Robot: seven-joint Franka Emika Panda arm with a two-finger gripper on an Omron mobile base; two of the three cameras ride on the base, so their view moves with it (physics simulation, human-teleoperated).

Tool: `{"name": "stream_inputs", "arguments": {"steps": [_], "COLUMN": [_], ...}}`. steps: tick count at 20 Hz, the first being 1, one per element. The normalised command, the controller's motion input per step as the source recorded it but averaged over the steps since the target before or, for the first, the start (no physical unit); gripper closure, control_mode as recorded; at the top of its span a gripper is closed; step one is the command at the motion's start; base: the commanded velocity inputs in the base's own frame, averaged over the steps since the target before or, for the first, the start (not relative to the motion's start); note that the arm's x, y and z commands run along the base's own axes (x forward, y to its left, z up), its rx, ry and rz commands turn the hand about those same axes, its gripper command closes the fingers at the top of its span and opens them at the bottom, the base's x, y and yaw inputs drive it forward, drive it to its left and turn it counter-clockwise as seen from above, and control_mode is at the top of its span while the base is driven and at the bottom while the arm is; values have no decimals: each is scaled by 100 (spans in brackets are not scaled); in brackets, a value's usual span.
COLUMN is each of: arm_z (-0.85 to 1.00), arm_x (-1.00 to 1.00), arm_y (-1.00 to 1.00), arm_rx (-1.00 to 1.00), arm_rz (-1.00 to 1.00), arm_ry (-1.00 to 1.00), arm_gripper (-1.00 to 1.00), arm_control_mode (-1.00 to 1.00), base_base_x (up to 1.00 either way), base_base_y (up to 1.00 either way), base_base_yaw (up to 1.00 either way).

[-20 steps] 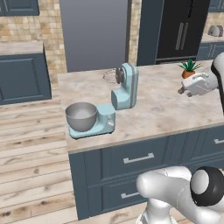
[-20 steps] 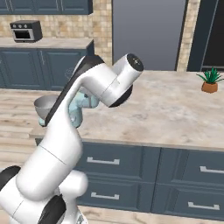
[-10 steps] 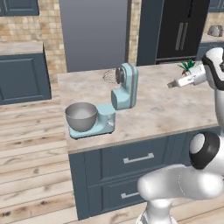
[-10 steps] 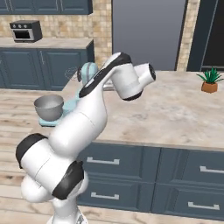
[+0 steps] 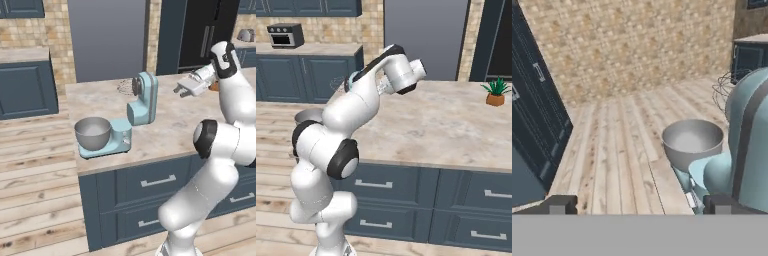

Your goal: Close the stand mixer head.

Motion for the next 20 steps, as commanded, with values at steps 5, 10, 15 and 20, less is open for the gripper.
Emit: {"name": "stream_inputs", "arguments": {"steps": [5, 10, 15, 20], "arm_z": [-19, -35, -24, -23], "arm_x": [1, 1, 1, 53], "arm_y": [64, 92, 100, 100], "arm_rx": [5, 15, 0, 0], "arm_rz": [40, 49, 43, 37], "arm_ry": [-9, 0, -17, -30], "arm_gripper": [-100, -100, -100, -100], "arm_control_mode": [-100, -100, -100, -100], "base_base_x": [0, 0, 0, 0], "base_base_y": [0, 0, 0, 0], "base_base_yaw": [0, 0, 0, 0]}}
